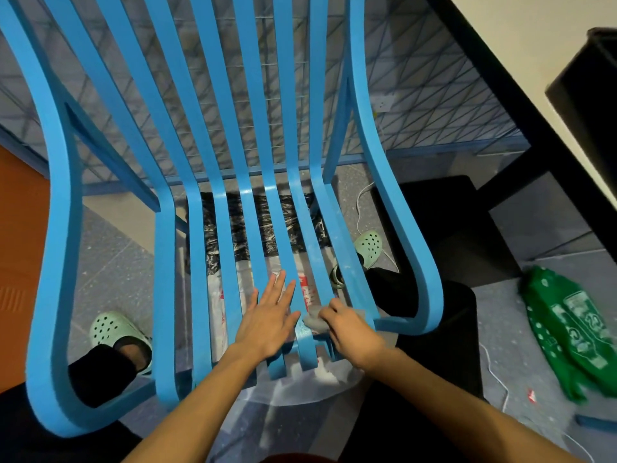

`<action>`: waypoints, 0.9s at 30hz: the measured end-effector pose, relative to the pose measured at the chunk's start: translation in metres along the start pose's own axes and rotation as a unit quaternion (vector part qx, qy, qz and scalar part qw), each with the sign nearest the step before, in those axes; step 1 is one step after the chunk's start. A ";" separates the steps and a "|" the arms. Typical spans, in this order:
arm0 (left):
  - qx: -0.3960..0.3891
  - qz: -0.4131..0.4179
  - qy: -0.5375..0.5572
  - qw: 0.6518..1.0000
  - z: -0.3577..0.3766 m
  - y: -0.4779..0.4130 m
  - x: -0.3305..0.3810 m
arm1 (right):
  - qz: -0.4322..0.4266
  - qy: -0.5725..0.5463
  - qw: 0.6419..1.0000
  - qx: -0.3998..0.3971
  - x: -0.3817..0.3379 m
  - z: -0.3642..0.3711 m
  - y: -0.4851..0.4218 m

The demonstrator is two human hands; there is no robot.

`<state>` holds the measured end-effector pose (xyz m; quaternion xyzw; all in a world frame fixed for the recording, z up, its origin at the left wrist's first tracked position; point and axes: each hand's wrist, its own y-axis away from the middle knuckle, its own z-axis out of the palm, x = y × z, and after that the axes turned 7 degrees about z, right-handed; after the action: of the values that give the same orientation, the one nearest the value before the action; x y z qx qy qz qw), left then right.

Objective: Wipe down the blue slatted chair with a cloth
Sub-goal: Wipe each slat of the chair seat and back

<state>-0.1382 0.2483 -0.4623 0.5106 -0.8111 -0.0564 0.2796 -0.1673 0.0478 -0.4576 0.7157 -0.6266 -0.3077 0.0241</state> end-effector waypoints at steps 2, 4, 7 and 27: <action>-0.013 0.001 0.006 1.000 -0.002 -0.002 0.000 | -0.001 -0.007 1.000 0.030 -0.004 -0.010 -0.026; -0.025 0.001 0.022 0.999 -0.006 -0.003 0.004 | 0.008 -0.008 0.999 0.052 -0.008 -0.023 -0.059; -0.037 -0.004 0.027 0.999 -0.013 -0.002 0.006 | 0.023 -0.013 0.997 0.067 -0.016 -0.038 -0.095; -0.011 -0.028 0.005 1.000 -0.033 -0.021 0.002 | 0.028 -0.043 0.996 0.067 -0.014 -0.040 -0.093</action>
<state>-0.1054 0.2429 -0.4417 0.5303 -0.7945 -0.0702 0.2873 -0.0672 0.0659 -0.4586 0.6839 -0.6659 -0.2951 -0.0421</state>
